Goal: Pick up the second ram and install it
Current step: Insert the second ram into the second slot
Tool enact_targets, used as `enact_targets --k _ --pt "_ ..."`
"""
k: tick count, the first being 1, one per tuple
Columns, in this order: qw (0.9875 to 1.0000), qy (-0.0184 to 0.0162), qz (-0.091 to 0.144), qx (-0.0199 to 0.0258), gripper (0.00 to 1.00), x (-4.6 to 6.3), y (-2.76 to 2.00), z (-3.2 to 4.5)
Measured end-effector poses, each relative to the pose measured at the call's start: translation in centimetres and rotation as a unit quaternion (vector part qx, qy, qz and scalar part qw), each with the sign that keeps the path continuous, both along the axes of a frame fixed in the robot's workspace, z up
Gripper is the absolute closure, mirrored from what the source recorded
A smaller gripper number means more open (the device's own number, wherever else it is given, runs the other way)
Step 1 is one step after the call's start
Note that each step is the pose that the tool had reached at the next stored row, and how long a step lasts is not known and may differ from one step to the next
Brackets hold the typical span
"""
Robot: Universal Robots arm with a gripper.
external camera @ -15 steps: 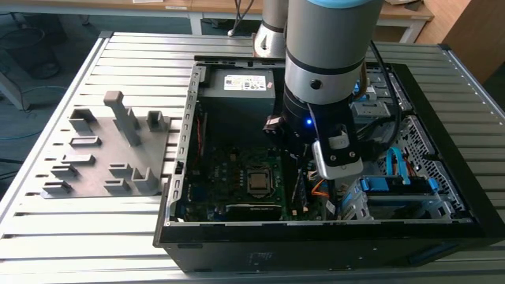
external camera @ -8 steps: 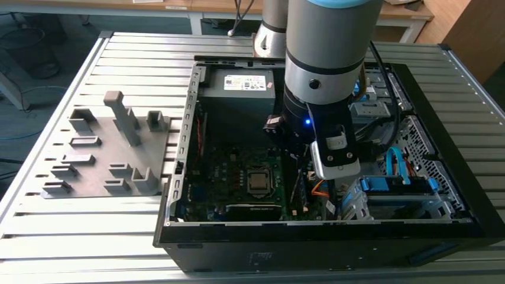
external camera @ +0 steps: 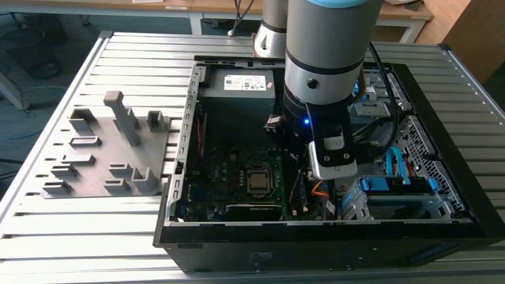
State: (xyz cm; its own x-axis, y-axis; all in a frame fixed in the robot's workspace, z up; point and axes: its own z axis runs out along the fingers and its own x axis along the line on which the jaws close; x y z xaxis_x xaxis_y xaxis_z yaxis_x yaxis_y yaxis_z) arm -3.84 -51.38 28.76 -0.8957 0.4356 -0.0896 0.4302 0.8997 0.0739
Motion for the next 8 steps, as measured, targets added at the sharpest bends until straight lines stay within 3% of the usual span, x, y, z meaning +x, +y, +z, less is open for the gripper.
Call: enact_targets --k 8 --pt "0.9998 0.0000 -0.020 0.0001 0.87 0.00 0.00 -0.04"
